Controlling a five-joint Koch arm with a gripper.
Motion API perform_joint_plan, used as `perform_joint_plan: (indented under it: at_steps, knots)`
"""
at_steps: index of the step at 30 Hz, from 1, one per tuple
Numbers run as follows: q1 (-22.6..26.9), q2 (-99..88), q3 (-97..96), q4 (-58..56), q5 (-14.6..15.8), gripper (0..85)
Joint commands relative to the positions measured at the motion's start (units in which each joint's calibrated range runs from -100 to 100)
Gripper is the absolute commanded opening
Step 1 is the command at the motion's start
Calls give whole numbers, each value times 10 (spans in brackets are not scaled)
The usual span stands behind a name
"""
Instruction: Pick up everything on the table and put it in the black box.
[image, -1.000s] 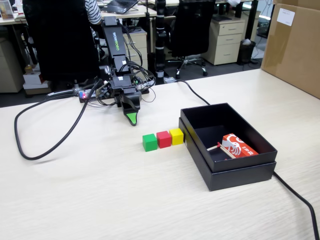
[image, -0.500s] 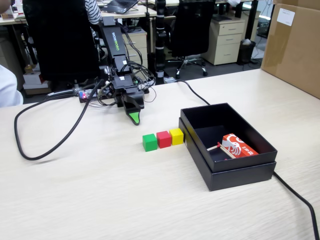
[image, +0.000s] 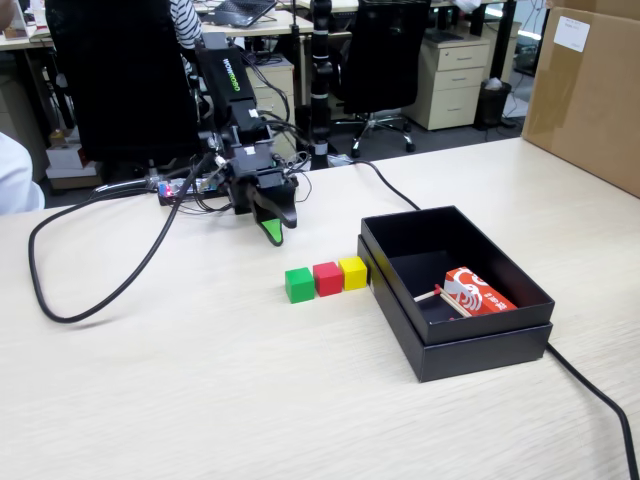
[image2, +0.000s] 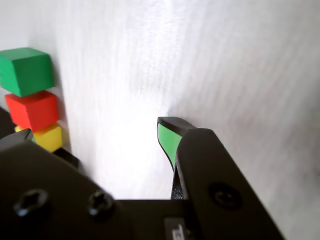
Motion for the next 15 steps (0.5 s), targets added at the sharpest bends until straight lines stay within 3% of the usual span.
perform_joint_plan:
  at_steps: [1, 15]
  knots:
    - [10, 28, 118, -107, 22, 477]
    - [51, 391, 619, -398, 116, 473]
